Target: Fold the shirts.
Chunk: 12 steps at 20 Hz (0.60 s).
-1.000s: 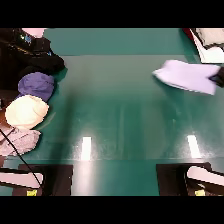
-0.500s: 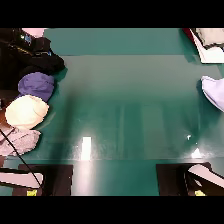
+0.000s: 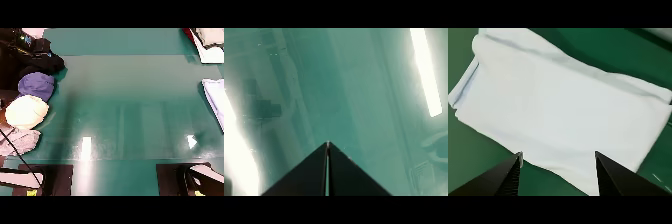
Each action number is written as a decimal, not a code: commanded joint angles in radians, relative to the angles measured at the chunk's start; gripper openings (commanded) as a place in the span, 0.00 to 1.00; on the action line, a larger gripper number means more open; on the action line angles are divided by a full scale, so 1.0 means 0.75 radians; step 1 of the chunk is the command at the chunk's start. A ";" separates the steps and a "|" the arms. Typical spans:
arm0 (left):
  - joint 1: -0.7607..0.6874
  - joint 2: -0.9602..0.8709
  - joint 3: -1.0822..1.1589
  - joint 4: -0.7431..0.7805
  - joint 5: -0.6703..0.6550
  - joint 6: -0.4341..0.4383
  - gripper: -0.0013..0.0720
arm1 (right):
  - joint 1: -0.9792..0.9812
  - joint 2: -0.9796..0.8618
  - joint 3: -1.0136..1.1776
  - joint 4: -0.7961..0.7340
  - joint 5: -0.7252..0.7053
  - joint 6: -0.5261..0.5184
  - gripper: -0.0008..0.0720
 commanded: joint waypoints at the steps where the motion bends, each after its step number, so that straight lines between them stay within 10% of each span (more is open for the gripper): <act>1: 0.001 0.000 -0.001 0.000 0.019 0.004 0.05 | -0.070 0.001 0.092 0.023 0.105 0.048 0.72; 9: 0.001 0.000 -0.001 0.001 -0.026 -0.002 0.05 | 0.568 0.098 0.099 0.186 0.155 0.047 0.58; 11: 0.001 0.000 -0.001 0.001 -0.023 -0.002 0.05 | 0.770 0.145 0.099 0.186 0.169 0.047 0.05; 12: 0.001 0.000 -0.001 0.001 -0.015 -0.003 0.05 | 0.873 0.171 0.099 0.187 0.172 0.048 0.03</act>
